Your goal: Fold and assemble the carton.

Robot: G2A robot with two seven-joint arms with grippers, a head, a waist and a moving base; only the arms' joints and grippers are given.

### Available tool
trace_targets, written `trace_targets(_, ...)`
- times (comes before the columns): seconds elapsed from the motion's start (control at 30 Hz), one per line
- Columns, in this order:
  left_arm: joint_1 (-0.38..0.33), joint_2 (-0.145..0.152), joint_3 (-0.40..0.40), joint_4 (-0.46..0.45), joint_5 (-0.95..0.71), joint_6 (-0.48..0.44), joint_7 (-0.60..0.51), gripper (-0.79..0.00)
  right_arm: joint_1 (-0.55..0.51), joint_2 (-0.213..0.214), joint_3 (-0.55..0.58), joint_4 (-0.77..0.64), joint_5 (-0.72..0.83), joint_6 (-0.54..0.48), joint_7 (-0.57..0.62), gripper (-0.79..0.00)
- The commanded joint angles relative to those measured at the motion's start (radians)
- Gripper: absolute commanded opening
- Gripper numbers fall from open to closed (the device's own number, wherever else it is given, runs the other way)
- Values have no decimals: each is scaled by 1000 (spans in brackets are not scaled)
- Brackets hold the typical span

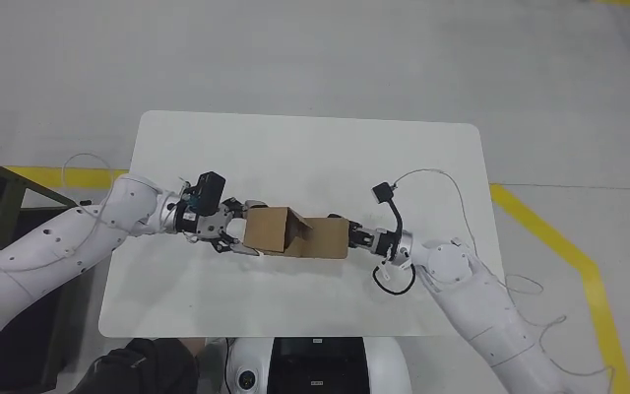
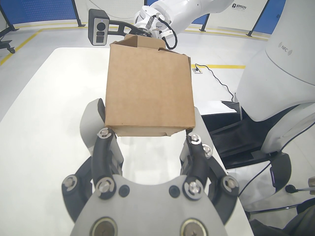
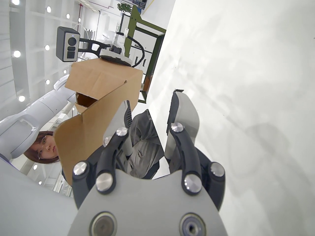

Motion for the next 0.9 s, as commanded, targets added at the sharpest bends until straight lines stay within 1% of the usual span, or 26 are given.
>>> trace_targets(0.0,-1,1,0,4,-2,0,0,-222,-7,1,8,11,27,-11,0,-477)
trace_targets(0.17,0,5,0,13,-9,0,0,-219,-18,2,24,35,122,-45,31,-474)
trace_targets(0.33,7,4,0,20,1,0,0,-222,-21,3,24,23,159,-59,66,-474)
trace_targets(0.53,3,-8,0,48,25,0,-6,-240,-19,2,15,-14,142,-53,75,-471)
trace_targets(0.67,-3,-19,0,73,10,0,-36,-246,-22,6,21,-39,84,-46,61,-465)
trace_targets(0.73,-2,-24,0,77,-1,0,-49,-249,-29,7,25,-55,75,-41,54,-459)
trace_targets(0.77,-3,-27,0,79,-5,0,-57,-265,-30,9,30,-59,67,-39,53,-456)
trace_targets(0.87,-2,-32,0,82,-15,0,-73,-262,-35,12,42,-64,53,-36,43,-449)
